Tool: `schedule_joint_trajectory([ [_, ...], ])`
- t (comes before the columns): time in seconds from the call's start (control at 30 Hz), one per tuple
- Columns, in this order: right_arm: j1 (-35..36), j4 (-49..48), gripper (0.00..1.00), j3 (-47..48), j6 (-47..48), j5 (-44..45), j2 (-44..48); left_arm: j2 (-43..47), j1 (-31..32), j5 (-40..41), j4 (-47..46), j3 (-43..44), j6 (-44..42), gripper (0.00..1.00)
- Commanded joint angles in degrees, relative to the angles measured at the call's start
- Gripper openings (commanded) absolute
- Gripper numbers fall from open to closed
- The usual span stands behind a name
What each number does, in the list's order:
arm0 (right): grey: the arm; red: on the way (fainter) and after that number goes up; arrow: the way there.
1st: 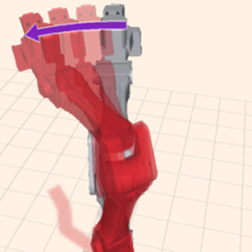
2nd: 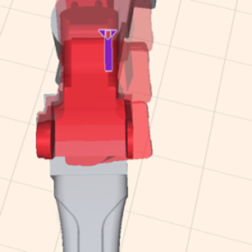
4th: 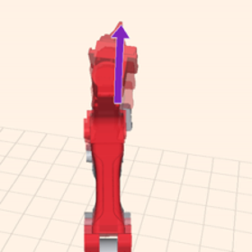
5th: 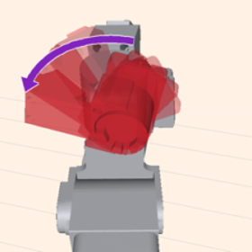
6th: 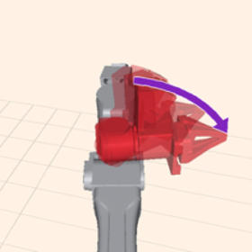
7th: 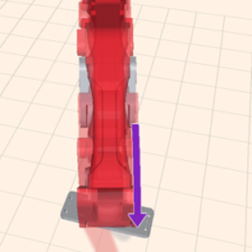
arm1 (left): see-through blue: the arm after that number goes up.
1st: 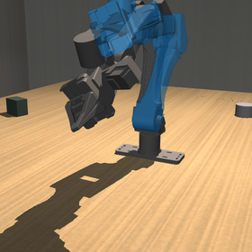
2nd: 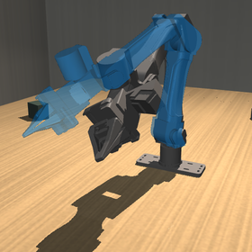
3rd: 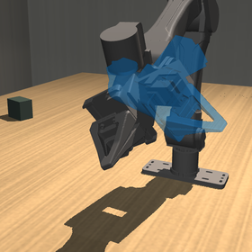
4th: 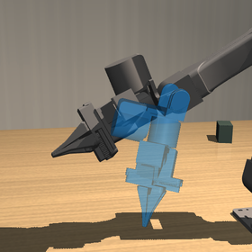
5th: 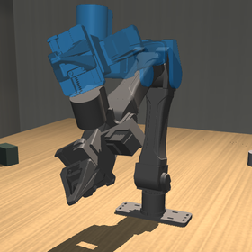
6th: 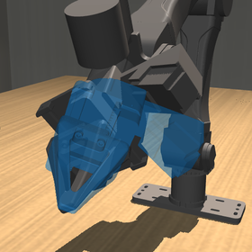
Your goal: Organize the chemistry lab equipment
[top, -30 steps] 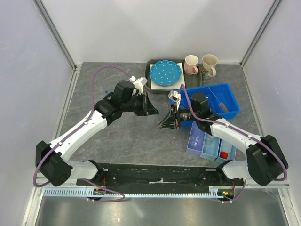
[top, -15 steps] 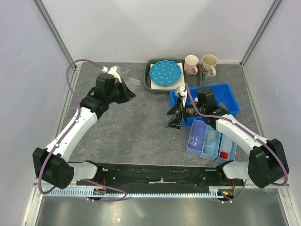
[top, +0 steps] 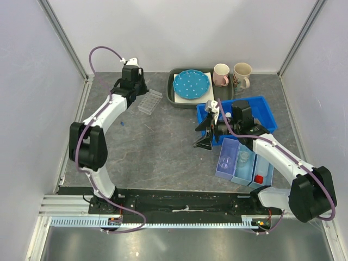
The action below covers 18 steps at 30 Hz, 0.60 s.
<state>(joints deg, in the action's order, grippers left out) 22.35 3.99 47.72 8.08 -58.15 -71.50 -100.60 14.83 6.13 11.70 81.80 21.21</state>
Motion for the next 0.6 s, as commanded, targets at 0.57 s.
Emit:
schedule_joint_trajectory([
  [0.57,-0.2,2.69,0.98,2.99,4.67,-0.12,-0.83,-22.45,-2.35,1.16,0.42,22.96,-3.81,0.02],
])
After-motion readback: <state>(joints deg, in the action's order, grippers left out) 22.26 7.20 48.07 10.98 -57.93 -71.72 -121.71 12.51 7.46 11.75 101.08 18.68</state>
